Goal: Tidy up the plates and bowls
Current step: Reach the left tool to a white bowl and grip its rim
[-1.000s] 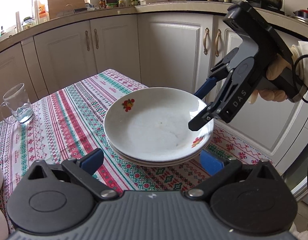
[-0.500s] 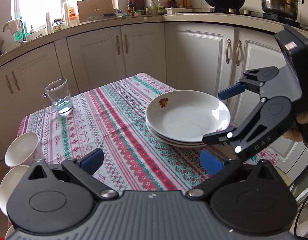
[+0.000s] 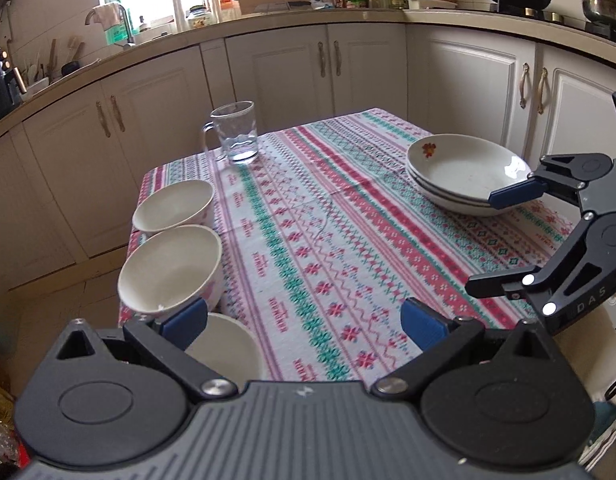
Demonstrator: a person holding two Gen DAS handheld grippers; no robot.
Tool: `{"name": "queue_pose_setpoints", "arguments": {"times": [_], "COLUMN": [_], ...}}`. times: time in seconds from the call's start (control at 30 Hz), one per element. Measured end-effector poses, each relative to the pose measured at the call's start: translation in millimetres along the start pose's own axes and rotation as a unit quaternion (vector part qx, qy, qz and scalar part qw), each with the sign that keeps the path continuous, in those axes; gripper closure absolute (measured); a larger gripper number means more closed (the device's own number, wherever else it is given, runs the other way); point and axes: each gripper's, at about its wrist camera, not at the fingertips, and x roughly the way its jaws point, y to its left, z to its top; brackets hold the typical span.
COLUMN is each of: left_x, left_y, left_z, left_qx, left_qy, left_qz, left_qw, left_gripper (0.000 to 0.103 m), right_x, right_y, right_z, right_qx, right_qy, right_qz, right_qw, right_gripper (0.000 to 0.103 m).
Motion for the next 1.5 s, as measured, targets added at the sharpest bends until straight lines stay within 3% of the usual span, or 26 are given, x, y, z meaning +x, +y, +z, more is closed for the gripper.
{"name": "queue_pose_setpoints", "arguments": {"times": [0.37,0.53,0.67,0.8,0.9,1.07,1.33,1.5], "left_x": [-6.8,1.5,13.2,24.4,29.2,32.9,38.8,39.2], "left_y": [70.7,100.7,115.6,124.5,127.3,131.4,130.6,129.5], "left_z": [-32.0,-39.3,-42.5,-45.6,-46.7,-47.3,-46.9,-45.0], "left_qx": [-0.038,-0.061,-0.066,-0.082,-0.086,-0.098,-0.102,-0.1], "left_qy": [0.032,0.039,0.049,0.064,0.069,0.072,0.079,0.081], "left_qz": [0.024,0.006,-0.012,-0.045,-0.062,-0.084,-0.106,-0.11], "left_qw": [0.9985,0.9974,0.9966,0.9935,0.9919,0.989,0.9859,0.9855], "left_gripper": [0.001,0.003,0.011,0.014,0.027,0.036,0.042,0.045], "right_x": [28.6,48.0,65.1,81.0,86.7,92.5,97.8,97.9], "right_y": [60.3,86.8,105.2,119.0,128.9,137.0,140.7,139.0], "right_z": [24.8,41.4,51.2,57.5,59.8,62.6,64.8,65.4], "right_qx": [-0.068,-0.108,-0.134,-0.152,-0.167,-0.182,-0.19,-0.184], "right_qy": [-0.008,0.0,0.01,0.025,0.033,0.041,0.043,0.041], "right_qz": [0.097,0.133,0.148,0.168,0.178,0.194,0.212,0.215], "right_qw": [0.993,0.985,0.98,0.974,0.969,0.963,0.958,0.958], "right_gripper": [0.0,0.0,0.0,0.0,0.001,0.01,0.024,0.025]}}
